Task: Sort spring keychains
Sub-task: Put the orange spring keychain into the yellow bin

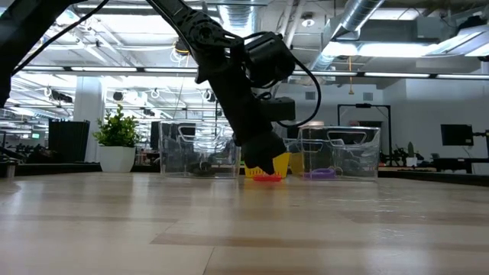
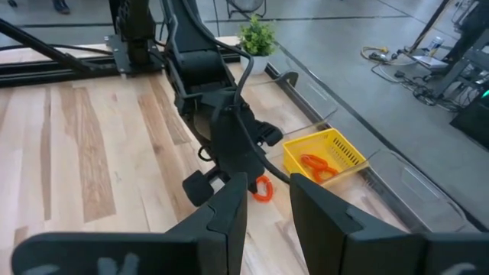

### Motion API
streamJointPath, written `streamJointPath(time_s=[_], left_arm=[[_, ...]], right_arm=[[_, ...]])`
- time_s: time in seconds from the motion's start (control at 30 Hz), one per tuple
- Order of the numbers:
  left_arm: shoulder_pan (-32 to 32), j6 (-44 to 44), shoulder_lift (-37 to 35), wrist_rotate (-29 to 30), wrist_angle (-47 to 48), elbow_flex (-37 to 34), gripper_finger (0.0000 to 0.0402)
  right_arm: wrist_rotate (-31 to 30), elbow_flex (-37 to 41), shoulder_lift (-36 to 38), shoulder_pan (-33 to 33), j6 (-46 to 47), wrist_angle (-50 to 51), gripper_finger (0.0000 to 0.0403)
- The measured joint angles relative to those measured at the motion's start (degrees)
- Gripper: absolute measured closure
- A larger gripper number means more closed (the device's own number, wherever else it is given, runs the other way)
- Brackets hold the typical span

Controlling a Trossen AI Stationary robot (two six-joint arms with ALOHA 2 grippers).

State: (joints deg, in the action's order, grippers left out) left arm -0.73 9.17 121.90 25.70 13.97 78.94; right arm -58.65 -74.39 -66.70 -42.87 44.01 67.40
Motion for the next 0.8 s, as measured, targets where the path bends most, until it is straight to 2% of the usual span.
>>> streamJointPath(time_s=[0.2,0.5,0.67,0.8], left_arm=[[0.33,-0.01,-0.01,1.31,0.14,-0.05,0.0398],[3.06,3.39,-5.55,9.59,-2.6,-0.09,0.0398],[3.23,5.54,-7.28,7.49,-8.12,0.05,0.0398],[2.41,5.6,-5.27,7.15,-7.32,-0.03,0.0398]], right_arm=[[0.0,0.0,0.0,0.0,0.0,0.17,0.031],[-0.07,0.0,0.0,0.02,0.11,0.13,0.031],[-0.26,0.0,0.0,0.22,0.11,0.08,0.031],[-0.26,0.0,0.0,0.28,0.15,-0.13,0.031]])
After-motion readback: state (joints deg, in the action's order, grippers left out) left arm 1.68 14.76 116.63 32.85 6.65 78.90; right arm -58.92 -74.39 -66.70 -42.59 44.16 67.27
